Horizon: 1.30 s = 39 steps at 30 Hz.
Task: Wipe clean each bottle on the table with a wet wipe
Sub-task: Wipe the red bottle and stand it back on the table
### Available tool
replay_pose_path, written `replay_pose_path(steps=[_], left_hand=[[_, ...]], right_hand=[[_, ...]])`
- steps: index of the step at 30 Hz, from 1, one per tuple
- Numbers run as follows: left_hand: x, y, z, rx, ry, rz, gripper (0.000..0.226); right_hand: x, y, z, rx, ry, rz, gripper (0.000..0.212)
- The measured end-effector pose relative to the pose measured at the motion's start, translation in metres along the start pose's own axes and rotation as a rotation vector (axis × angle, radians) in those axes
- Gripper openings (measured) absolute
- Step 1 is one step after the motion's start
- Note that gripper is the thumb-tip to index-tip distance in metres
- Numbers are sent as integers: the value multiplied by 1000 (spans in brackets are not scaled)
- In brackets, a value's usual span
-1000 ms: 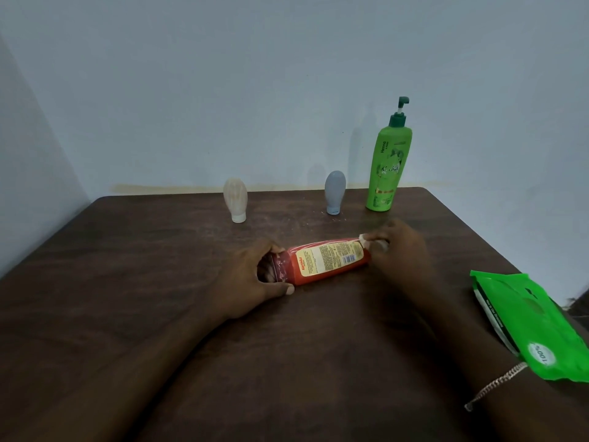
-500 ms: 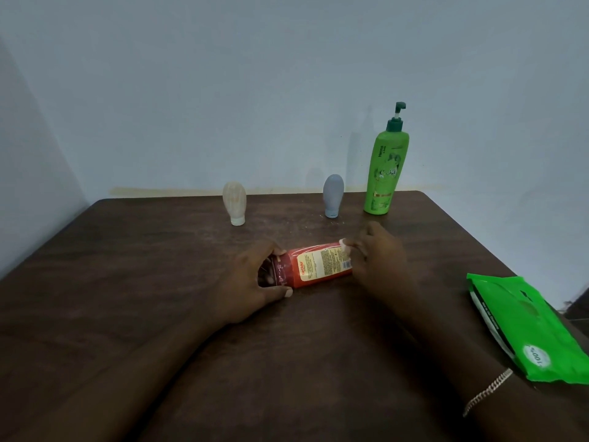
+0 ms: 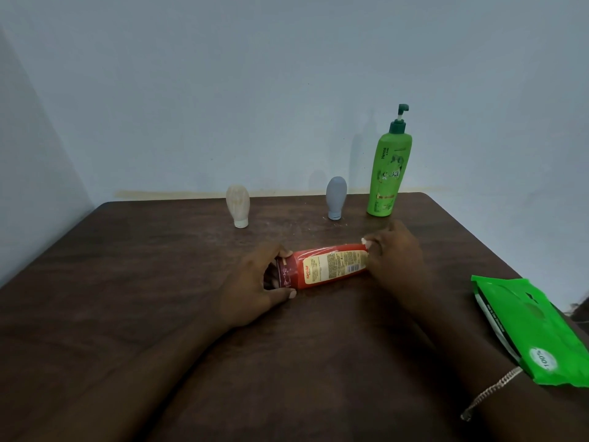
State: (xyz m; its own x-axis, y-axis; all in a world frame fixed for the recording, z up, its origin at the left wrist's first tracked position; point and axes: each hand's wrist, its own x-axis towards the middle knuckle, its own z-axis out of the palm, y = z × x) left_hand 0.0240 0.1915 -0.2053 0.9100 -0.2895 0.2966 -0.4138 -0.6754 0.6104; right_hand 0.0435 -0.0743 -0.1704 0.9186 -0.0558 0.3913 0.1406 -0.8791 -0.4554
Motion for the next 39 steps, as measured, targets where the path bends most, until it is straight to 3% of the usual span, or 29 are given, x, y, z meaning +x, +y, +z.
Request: replay_pose_path(steps=[3, 7, 11, 17, 25, 32, 39], left_hand=[[1, 1, 0, 8, -2, 4, 58], [1, 1, 0, 9, 10, 6, 58], [1, 1, -1, 13, 8, 1, 57], [2, 1, -1, 21, 0, 6, 58], [2, 0, -1, 16, 4, 16, 57], [2, 0, 1, 3, 13, 16, 58], [-1, 2, 1, 13, 30, 41, 58]], right_hand=[[-3, -6, 0, 14, -13, -20, 27], [-20, -34, 9, 70, -103, -222, 41], [-15, -26, 4, 44, -162, -237, 51], [-1, -2, -9, 23, -85, -134, 42], [-18, -35, 9, 44, -171, -369, 41], [-2, -6, -5, -54, -98, -242, 39], [-24, -46, 13, 10, -111, -474, 39]])
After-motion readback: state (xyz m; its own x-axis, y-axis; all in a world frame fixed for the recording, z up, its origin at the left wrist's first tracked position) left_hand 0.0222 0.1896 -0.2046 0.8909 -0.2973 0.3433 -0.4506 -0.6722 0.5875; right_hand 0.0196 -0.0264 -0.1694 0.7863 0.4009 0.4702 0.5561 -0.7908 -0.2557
